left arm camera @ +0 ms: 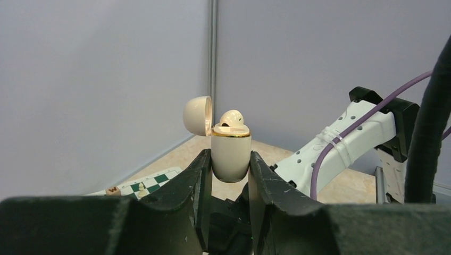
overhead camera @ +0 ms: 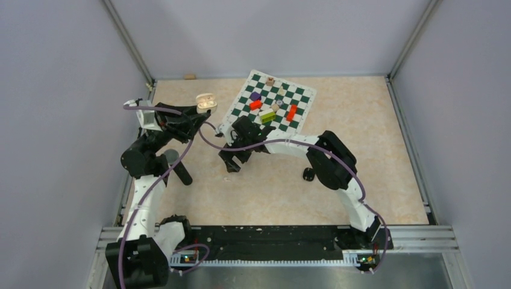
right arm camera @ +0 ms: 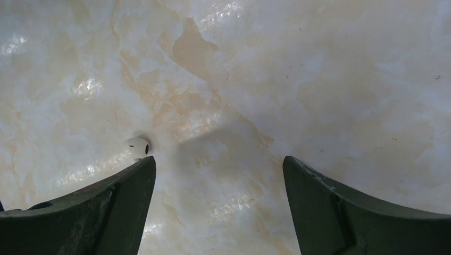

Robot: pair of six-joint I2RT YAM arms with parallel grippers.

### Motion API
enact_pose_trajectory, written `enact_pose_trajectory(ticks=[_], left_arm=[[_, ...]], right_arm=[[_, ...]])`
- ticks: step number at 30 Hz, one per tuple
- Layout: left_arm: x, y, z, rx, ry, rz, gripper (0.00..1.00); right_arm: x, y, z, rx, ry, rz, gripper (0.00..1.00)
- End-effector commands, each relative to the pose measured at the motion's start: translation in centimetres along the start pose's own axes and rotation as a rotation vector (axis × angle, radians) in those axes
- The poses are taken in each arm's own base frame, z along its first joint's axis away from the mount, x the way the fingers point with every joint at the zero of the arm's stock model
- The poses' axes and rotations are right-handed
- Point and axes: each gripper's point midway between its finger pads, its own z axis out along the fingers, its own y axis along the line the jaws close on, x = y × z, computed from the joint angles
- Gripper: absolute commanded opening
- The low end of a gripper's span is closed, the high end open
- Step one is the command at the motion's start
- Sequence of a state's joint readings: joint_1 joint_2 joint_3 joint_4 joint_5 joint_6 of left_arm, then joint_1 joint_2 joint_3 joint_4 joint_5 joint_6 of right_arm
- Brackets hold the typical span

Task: Insert the wireless bluetooth earbuds into the charging case
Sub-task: Pick up the earbud from the center of the board.

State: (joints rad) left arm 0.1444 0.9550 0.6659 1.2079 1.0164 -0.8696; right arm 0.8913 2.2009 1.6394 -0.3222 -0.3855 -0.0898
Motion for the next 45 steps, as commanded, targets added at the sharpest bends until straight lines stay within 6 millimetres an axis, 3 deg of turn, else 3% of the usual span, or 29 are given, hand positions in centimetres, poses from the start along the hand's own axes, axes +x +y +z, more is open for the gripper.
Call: enact_pose_trajectory(ticks=[1,9,15,19,32,45], left_arm=[[-1.5,-1.3,0.0,0.029,-0.035,0.061,0.0],[-1.4,-1.2,0.0,0.026,-0.036,0.055,0.0],[-1.2,-1.1,-0.1,0.022,-0.032,0.049,0.0],[-1.1,-0.9,-0.1,0.015,-0.031,0.049,0.0],[-1.3,-1.3,-0.2,0.024,-0.037,0.052,0.0],[-1.2,-1.3,-0.2,0.023,-0.038,0.044,0.0]], right_arm=[[-0.2,0.5,1.0,0.075,0.03,-0.057,0.88],[-0.2,1.8,1.3,0.031,0.038,-0.039,0.9],[-1.3,4.6,0.5,-0.107,0.008,-0.003,0.9],[-0.8,5.8,0.9,-0.106,0.021,-0.026,0.9],[1.5,4.3,3.3,0.145,0.11,-0.187,0.89],[0.8,0.3,2.1,0.406,0.123,-0.276,0.78]])
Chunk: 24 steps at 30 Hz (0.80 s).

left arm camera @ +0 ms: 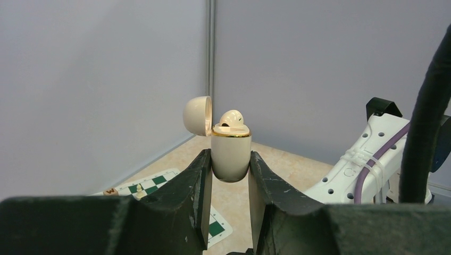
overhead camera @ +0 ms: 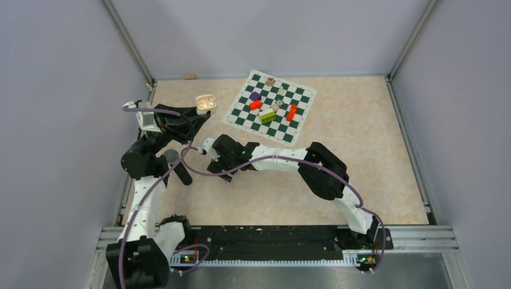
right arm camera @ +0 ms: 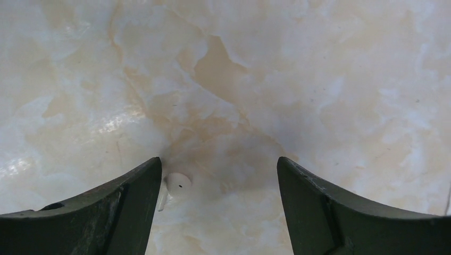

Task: Insert the wireless bluetooth earbuds into the charging case
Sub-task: Pick up the earbud from the center of the board.

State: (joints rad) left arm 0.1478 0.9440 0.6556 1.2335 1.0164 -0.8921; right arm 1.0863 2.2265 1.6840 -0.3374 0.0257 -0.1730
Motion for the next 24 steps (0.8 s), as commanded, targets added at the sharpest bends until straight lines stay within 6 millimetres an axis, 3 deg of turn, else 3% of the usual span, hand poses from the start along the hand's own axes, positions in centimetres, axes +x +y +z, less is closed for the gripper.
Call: enact_pose_trajectory(ticks=[1,7,17,24], left_arm=[[-1.0,-0.8,0.0,0.015,-0.029,0.04,0.0],[-0.9,-0.6,0.0,0.014,-0.026,0.041,0.0],[-0.7,-0.4,-0.1,0.005,-0.023,0.04,0.0],[-0.8,-0.5,-0.1,0.006,-0.026,0.043,0.0]], right_arm=[[1.5,-2.1,0.4,0.126,0.067,-0.056,0.77],[1.1,-2.6,-1.1,0.105,0.055,-0.065,0.75],[1.8,-1.5,-2.4,-0.051,0.063,-0.078,0.73],[0.1,-4.0,-4.5,-0.023,0.008,-0.044,0.73]])
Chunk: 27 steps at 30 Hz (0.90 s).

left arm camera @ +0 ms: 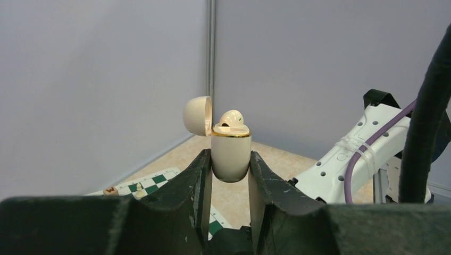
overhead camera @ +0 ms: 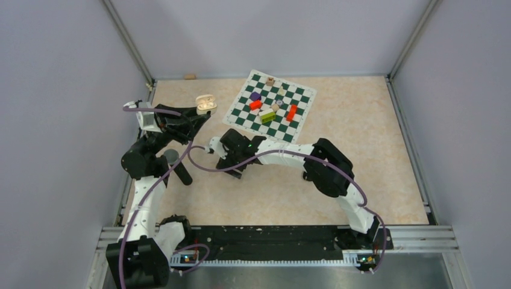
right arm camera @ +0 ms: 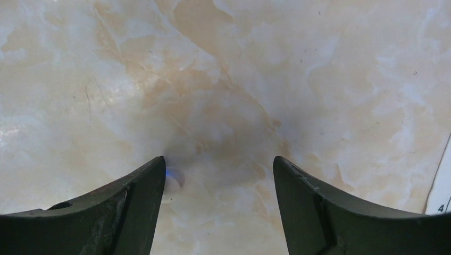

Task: Insert the wireless bluetooth earbuds into the charging case
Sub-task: Pick up the earbud from the center of the board.

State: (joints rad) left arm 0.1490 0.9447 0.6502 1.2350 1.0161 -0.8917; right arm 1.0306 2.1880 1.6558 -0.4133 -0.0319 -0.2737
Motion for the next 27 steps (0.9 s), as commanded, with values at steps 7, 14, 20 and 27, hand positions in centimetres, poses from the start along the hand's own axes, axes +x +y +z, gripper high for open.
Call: enact_pose_trajectory(ticks=[7,14,20,27], left_arm=[[-0.9,-0.4,-0.1,0.004,-0.026,0.043,0.0],[-0.8,-0.5,-0.1,0.008,-0.021,0.052,0.0],[-0.8,-1.3,-0.3,0.03,-0.015,0.065,0.0],[0.2,0.2,-0.3,0.02,0.014,0.008,0.0]], right_arm=[[-2.7,-5.8,-6.4,-0.013,-0.153,0.11,0.73],[-0.8,-4.7,-8.7,-0.176,-0.267,0.107,0.72],[-1.1,-3.3,-9.2,-0.258,-0.31,0.124,0.73],[-1.1,-4.3,-10.6,-0.207,-0.288,0.055,0.75]])
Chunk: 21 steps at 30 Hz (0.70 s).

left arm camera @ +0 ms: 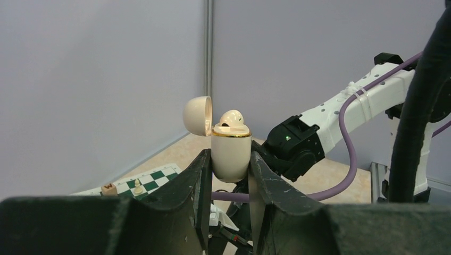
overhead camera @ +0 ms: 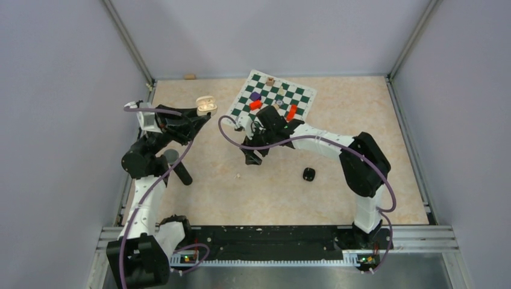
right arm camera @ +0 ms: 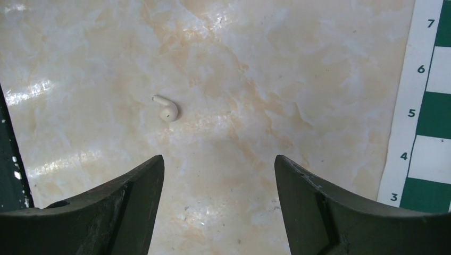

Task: Insert the wireless bluetooth earbuds into the charging case
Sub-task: Pick up the earbud from the center of the board.

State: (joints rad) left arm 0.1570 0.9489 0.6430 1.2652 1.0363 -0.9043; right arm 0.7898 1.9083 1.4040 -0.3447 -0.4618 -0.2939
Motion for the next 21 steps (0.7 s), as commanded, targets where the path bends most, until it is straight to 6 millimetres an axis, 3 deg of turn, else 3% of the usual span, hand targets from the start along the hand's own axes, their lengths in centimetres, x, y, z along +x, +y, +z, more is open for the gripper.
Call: enact_pose_trajectory(ticks=[1,12,21], left_arm=[[0.1,0.7,-0.2,0.002,0.01,-0.011,0.0],[0.8,5.4,-1.8,-0.123,0.019,-0.053,0.0],[0.9,6.1,-2.5,-0.165,0.036,-0.037,0.0]], right_arm=[[-2.8,0.4,-2.2,0.011,-0.065,-0.109,0.75],[-2.3,-1.1,-3.9,0.087,-0.065,-0.17,0.76],[-3.1,-0.4,-2.4,0.023,-0.113,-0.079,0.76]])
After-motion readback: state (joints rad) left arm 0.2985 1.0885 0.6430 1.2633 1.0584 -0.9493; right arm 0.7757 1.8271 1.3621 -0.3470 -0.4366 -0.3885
